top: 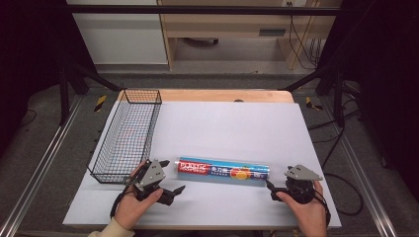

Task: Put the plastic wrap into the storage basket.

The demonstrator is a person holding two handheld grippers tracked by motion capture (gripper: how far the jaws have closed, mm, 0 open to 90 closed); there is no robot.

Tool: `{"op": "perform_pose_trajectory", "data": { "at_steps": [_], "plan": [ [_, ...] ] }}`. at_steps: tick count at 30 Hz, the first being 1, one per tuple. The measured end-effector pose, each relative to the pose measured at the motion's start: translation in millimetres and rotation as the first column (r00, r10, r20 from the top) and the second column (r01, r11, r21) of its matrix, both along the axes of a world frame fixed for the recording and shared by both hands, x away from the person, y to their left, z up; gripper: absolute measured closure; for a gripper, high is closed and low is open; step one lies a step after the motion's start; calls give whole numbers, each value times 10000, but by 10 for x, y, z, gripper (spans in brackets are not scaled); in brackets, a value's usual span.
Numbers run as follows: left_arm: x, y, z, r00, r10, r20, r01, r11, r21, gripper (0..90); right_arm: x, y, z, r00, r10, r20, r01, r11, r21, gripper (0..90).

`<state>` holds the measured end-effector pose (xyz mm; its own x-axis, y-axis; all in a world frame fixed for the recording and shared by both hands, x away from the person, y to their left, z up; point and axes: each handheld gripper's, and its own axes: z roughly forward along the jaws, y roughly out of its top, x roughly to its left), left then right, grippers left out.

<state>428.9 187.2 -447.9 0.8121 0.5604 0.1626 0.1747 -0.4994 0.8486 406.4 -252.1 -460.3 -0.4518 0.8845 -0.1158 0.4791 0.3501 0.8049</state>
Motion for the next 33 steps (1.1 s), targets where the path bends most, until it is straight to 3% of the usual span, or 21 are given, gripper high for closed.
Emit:
{"op": "perform_pose_trajectory", "data": {
  "at_steps": [4, 7, 10, 13, 14, 17, 18, 19, 20, 21, 22, 23, 25, 26, 27, 28, 29, 30, 31, 33],
  "plan": [
    [6, 28, 21, 9998, -91, -160, 88, 9998, -179, 38, 17, 12, 61, 9993, 260, 277, -259, 9997, -24, 106],
    [14, 19, 43, 9990, -347, -286, 336, 9988, -365, 38, 70, 60, 213, 9959, 786, 447, -775, 9967, -250, 114],
    [5, 11, 56, 9981, -532, -307, 521, 9980, -355, 35, 119, 118, 316, 9910, 1338, 67, -1337, 9908, -225, 114],
    [-6, 20, 81, 9978, -629, -214, 621, 9973, -384, 34, 198, 216, 461, 9745, 2225, -295, -2242, 9715, -776, 102],
    [-6, 20, 81, 9978, -629, -214, 621, 9973, -384, 33, 198, 216, 461, 9745, 2225, -295, -2242, 9715, -776, 102],
    [-7, 43, 86, 9982, -601, -89, 598, 9977, -319, 33, 300, 338, 590, 9535, 2932, -693, -3001, 9445, -1336, 67],
    [-12, 50, 78, 9984, -566, -74, 564, 9980, -297, 33, 382, 433, 645, 9359, 3406, -895, -3506, 9255, -1432, 53],
    [-12, 50, 78, 9984, -566, -74, 564, 9980, -297, 33, 420, 487, 662, 9292, 3560, -994, -3678, 9172, -1534, 52],
    [-20, 40, 68, 9977, -653, -197, 645, 9971, -411, 33, 420, 487, 662, 9292, 3560, -994, -3678, 9172, -1534, 52],
    [-18, 36, 69, 9983, -571, -73, 568, 9977, -368, 33, 484, 566, 662, 9044, 4027, -1413, -4230, 8899, -1711, 84],
    [-22, 29, 68, 9983, -582, -65, 579, 9975, -398, 34, 524, 619, 655, 8872, 4322, -1615, -4576, 8691, -1877, 121],
    [-33, 13, 66, 9983, -586, 43, 586, 9980, -244, 33, 583, 708, 630, 8633, 4709, -1813, -5018, 8393, -2091, 98],
    [-46, -6, 52, 9985, -539, 98, 540, 9985, -98, 33, 644, 787, 578, 8444, 4944, -2063, -5325, 8170, -2212, 74],
    [-46, -6, 52, 9985, -539, 98, 540, 9985, -98, 33, 644, 787, 578, 8444, 4944, -2063, -5325, 8170, -2212, 74],
    [-48, -15, 45, 9984, -556, 79, 556, 9985, -16, 33, 707, 853, 510, 8159, 5227, -2471, -5735, 7856, -2320, 78],
    [-48, -15, 45, 9984, -556, 79, 556, 9985, -16, 33, 707, 853, 510, 8159, 5227, -2471, -5735, 7856, -2320, 78],
    [-45, -21, 43, 9981, -602, 92, 602, 9982, 17, 33, 751, 913, 442, 7946, 5418, -2738, -6015, 7636, -2348, 84],
    [-45, -21, 43, 9981, -602, 92, 602, 9982, 17, 33, 751, 913, 442, 7946, 5418, -2738, -6015, 7636, -2348, 84],
    [-35, -20, 37, 9981, -610, 70, 609, 9981, 43, 33, 778, 972, 379, 7743, 5569, -3006, -6264, 7418, -2394, 91],
    [-31, -18, 33, 9981, -615, 33, 615, 9981, 22, 34, 806, 1020, 321, 7542, 5701, -3257, -6487, 7237, -2355, 93]
  ]
}}
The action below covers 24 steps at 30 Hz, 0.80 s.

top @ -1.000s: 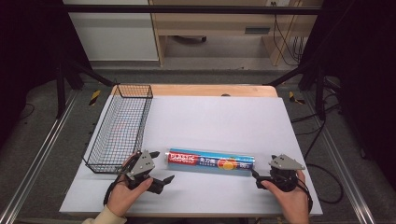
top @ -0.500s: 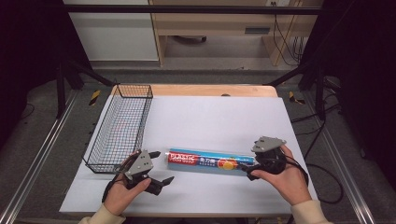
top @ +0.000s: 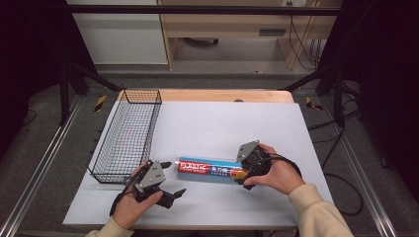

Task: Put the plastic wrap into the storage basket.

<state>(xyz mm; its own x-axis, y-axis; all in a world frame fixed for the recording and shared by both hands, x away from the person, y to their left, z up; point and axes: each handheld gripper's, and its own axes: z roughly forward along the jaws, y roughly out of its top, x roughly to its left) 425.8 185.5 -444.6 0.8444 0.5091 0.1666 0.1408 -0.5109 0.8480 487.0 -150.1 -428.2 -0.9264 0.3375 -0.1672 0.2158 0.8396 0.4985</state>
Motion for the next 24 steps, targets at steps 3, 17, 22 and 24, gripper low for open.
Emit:
{"op": "perform_pose_trajectory", "data": {
  "at_steps": [3, 17, 22, 24],
  "plan": [
    [16, 18, 5, 10000, 42, 1, -42, 10000, -11, 34, 30, 29, -45, 9999, 36, -118, -38, 9998, -184, 94],
    [32, 57, 12, 9998, 215, -31, -215, 9998, -38, 36, 202, 76, -247, 9920, 512, -1153, -615, 9942, -878, 267],
    [34, 65, 20, 9997, 243, -32, -243, 9997, -74, 36, 199, 83, -245, 9920, 549, -1140, -651, 9940, -880, 282],
    [34, 64, 21, 9997, 236, -30, -236, 9997, -71, 37, 196, 82, -245, 9921, 575, -1114, -675, 9938, -881, 284]
  ]
}}
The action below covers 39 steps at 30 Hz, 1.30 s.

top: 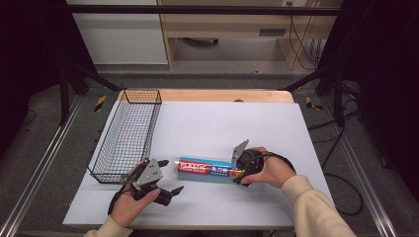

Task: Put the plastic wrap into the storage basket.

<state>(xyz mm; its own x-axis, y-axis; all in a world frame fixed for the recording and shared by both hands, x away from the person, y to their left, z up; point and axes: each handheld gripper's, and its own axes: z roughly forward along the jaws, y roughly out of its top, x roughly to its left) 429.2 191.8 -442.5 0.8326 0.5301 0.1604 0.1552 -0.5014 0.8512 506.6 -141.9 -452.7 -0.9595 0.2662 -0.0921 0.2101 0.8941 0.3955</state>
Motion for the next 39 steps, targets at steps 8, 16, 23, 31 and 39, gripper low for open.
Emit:
{"op": "perform_pose_trajectory", "data": {
  "at_steps": [8, 16, 23, 31, 39],
  "plan": [
    [30, -23, 97, 9999, -68, 148, 67, 9999, 101, 44, -92, -8, 1, 9966, 144, 813, -155, 9998, 127, 297],
    [170, -205, 382, 9944, -916, 534, 841, 9882, 1282, 43, -183, -94, 157, 9867, -211, 1613, 158, 9993, 339, 300],
    [408, -629, 599, 9783, -1958, 681, 1672, 9394, 2994, 52, -232, -85, 407, 9738, 53, 2273, 25, 9994, -339, 300],
    [525, -879, 649, 9631, -2476, 1055, 1831, 8900, 4175, 70, -238, 1, 697, 9604, 369, 2762, -196, 9977, -651, 302],
    [488, -994, 735, 9525, -2793, 1216, 1888, 8544, 4841, 172, -317, 106, 946, 9488, 748, 3069, -433, 9932, -1081, 302]
  ]
}}
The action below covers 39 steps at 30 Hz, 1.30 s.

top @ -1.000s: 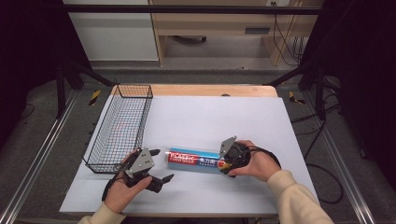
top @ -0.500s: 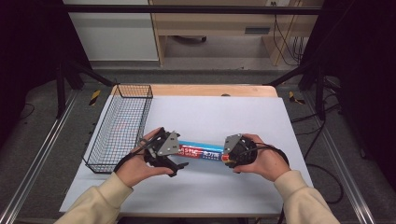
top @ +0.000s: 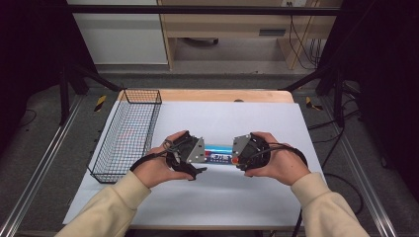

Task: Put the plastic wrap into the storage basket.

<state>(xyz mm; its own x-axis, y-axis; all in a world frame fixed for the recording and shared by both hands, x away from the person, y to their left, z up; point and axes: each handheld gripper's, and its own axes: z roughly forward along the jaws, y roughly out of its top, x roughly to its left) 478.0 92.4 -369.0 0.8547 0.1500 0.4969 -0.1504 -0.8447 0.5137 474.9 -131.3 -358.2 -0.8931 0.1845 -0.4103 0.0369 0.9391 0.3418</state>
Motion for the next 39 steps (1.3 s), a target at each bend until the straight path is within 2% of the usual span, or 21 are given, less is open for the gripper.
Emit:
{"op": "perform_pose_trajectory", "data": {
  "at_steps": [3, 7, 13, 16, 21, 25, 26, 31, 37, 38, 39],
  "plan": [
    [-46, -8, 43, 9996, -21, 264, 14, 9997, 240, 196, -66, 37, 70, 9999, -51, 107, 52, 9999, -97, 302],
    [-40, 6, 59, 9998, 33, 218, -39, 9996, 292, 208, -85, 50, 102, 9999, 28, 109, -27, 9999, -119, 302],
    [64, 17, 51, 9996, 170, 224, -191, 9952, 965, 206, -40, 141, 185, 9996, 259, 96, -258, 9996, -139, 303],
    [88, 27, 53, 9994, 242, 233, -265, 9942, 1042, 208, -28, 170, 205, 9993, 365, 72, -364, 9993, -74, 303],
    [133, 51, 53, 9995, 281, 125, -293, 9937, 1079, 222, -14, 240, 242, 9988, 462, 180, -459, 9988, -147, 304],
    [153, 67, 46, 9995, 268, 135, -282, 9930, 1143, 276, 25, 274, 241, 9987, 486, 163, -483, 9986, -201, 304],
    [158, 76, 45, 9995, 310, 29, -311, 9930, 1142, 277, 31, 279, 240, 9985, 523, 166, -520, 9984, -228, 304],
    [145, 110, 32, 9994, 333, -5, -331, 9957, 861, 279, 70, 276, 217, 9976, 689, 25, -689, 9976, -58, 302],
    [123, 137, -26, 9988, 484, 24, -484, 9956, 798, 282, 101, 287, 158, 9955, 940, 88, -938, 9954, -204, 299],
    [120, 144, -45, 9989, 475, -50, -470, 9962, 732, 282, 106, 292, 142, 9948, 1014, 123, -1010, 9946, -241, 290],
    [128, 160, -47, 9985, 552, -55, -546, 9955, 777, 284, 108, 295, 120, 9935, 1109, 257, -1098, 9932, -391, 232]
  ]
}}
